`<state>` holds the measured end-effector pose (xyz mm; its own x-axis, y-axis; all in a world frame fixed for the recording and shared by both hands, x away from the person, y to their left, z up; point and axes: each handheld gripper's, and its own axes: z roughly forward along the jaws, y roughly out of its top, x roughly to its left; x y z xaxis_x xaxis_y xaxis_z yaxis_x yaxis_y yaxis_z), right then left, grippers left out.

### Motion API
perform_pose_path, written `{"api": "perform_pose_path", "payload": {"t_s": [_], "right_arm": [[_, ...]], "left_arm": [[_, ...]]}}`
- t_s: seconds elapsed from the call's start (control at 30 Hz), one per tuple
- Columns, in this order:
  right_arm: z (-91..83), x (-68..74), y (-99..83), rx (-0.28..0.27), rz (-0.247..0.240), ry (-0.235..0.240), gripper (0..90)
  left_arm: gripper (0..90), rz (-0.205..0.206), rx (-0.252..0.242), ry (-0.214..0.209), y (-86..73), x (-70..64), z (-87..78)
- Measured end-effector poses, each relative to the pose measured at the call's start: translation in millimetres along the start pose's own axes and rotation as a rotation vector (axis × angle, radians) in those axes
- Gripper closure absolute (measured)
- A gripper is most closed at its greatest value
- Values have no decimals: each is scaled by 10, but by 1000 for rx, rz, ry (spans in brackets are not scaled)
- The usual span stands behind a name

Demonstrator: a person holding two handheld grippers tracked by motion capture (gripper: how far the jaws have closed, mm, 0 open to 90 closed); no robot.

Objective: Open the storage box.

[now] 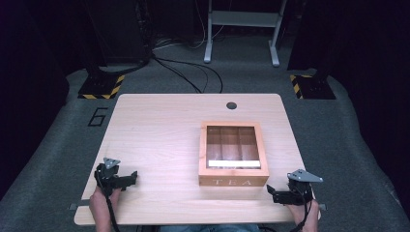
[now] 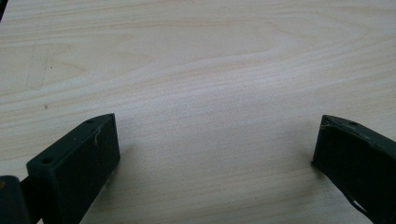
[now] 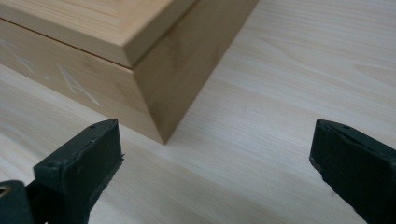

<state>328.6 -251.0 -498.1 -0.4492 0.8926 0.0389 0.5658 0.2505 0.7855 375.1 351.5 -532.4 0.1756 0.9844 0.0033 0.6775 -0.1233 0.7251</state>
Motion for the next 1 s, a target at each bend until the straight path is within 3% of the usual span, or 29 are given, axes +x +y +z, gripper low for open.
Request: {"api": "perform_pose_path", "payload": {"t_s": [0.37,0.57,0.7,1.0], "right_arm": [[85,186,146,-66,-56,64,157],[79,241,162,-94,-80,72,280],[57,247,148,-122,-78,81,364],[40,271,115,-152,-83,91,448]], "left_arm": [[5,-1,-1,0,0,-1,0],[4,0,0,0,0,0,0],[5,-1,-1,0,0,-1,0],[5,0,0,0,0,-1,0]]}}
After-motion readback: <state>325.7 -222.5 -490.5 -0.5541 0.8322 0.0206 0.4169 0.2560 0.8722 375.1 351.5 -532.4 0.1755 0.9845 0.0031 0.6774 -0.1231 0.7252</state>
